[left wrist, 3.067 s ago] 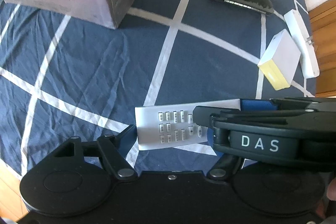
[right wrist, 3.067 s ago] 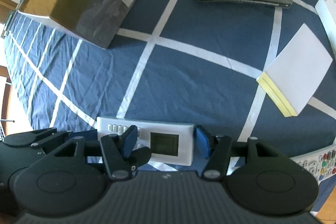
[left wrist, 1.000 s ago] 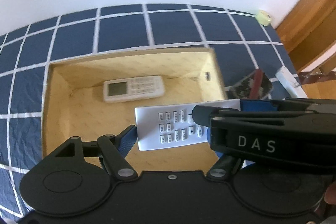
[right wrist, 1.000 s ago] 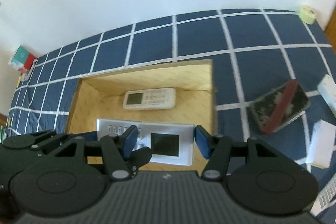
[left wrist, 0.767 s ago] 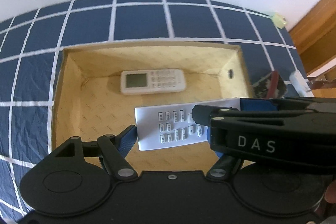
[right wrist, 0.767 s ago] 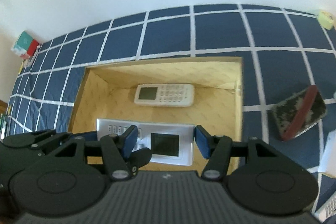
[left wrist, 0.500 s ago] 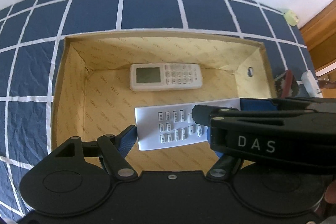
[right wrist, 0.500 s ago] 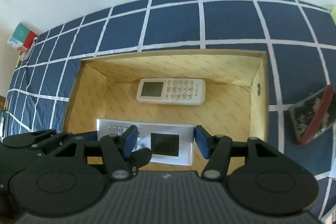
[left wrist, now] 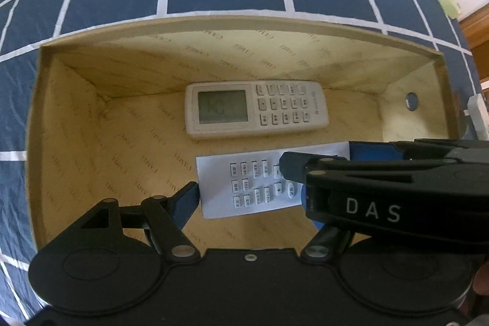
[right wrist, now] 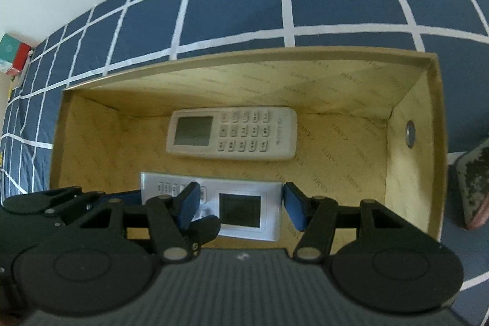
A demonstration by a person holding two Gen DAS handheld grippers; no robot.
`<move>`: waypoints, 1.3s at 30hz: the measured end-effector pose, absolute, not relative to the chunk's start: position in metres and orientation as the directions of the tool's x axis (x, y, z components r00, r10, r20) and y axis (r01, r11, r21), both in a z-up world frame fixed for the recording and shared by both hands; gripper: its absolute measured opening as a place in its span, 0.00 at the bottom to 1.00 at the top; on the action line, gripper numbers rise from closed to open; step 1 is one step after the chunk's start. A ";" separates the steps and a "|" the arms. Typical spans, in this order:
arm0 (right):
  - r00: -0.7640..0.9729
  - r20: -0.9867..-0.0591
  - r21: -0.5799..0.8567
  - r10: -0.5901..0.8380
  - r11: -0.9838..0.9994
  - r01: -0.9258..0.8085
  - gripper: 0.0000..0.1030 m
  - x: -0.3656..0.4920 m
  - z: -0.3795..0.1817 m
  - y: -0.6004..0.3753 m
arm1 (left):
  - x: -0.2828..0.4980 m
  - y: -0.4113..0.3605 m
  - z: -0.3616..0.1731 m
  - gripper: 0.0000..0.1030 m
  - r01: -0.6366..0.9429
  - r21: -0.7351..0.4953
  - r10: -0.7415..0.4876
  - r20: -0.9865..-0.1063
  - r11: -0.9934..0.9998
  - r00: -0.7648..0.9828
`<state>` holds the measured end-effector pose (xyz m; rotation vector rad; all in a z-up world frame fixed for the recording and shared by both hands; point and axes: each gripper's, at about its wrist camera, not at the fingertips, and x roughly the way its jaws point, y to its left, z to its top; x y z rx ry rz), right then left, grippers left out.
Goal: Organize objects
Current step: 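Lower the white LCD remote into the box beside the first remote, then open the right gripper to release the remote in the box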
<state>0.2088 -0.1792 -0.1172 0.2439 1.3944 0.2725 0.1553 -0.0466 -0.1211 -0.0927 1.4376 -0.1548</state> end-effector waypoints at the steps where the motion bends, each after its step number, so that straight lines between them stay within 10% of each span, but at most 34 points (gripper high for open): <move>1: 0.149 -0.932 0.328 0.331 0.944 -0.041 0.57 0.211 -0.120 -0.180 | 0.158 -0.046 -0.124 0.70 0.051 -0.157 -0.162 -0.980 0.986 0.120; 39: 0.152 -0.929 0.336 0.338 0.941 -0.039 0.61 0.217 -0.124 -0.183 | 0.162 -0.041 -0.121 0.71 0.026 -0.165 -0.167 -0.979 0.986 0.118</move>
